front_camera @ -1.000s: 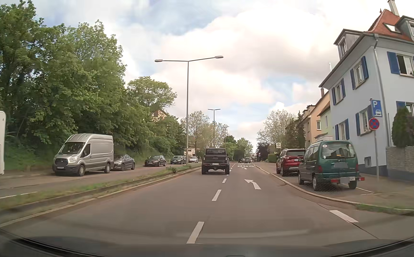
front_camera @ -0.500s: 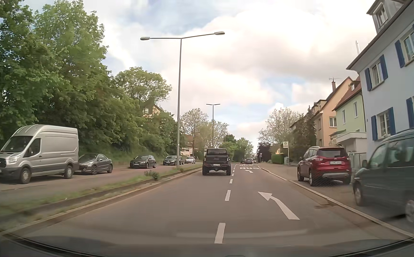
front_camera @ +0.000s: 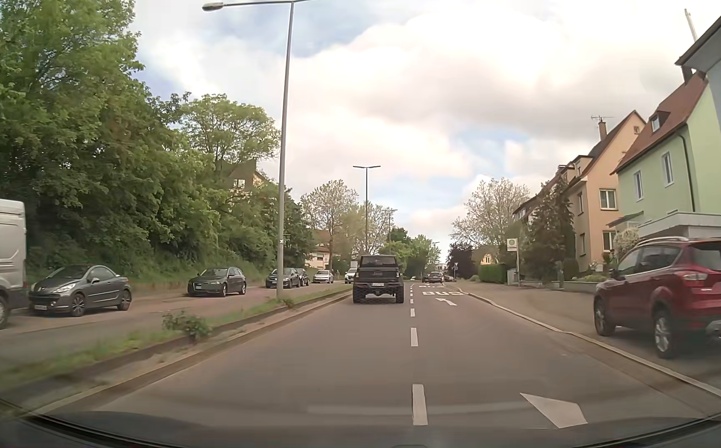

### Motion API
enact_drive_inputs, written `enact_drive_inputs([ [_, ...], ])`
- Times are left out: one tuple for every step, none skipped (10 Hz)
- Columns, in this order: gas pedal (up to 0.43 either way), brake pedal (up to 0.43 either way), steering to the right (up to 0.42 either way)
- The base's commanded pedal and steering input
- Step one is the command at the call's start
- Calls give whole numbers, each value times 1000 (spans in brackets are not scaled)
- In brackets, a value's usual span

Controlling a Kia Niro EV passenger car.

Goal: Follow the waypoints while adhering to traffic rules and regulations

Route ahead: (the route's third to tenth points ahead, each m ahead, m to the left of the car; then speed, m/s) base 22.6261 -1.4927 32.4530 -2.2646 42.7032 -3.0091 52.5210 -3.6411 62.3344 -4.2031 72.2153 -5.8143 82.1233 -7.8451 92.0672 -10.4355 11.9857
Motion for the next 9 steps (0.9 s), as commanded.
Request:
enact_drive_inputs([
  [110,0,6],
  [0,0,8],
  [0,0,9],
  [0,0,9],
  [0,0,10],
  [0,0,11],
  [20,0,11],
  [20,0,11],
  [28,0,12],
])
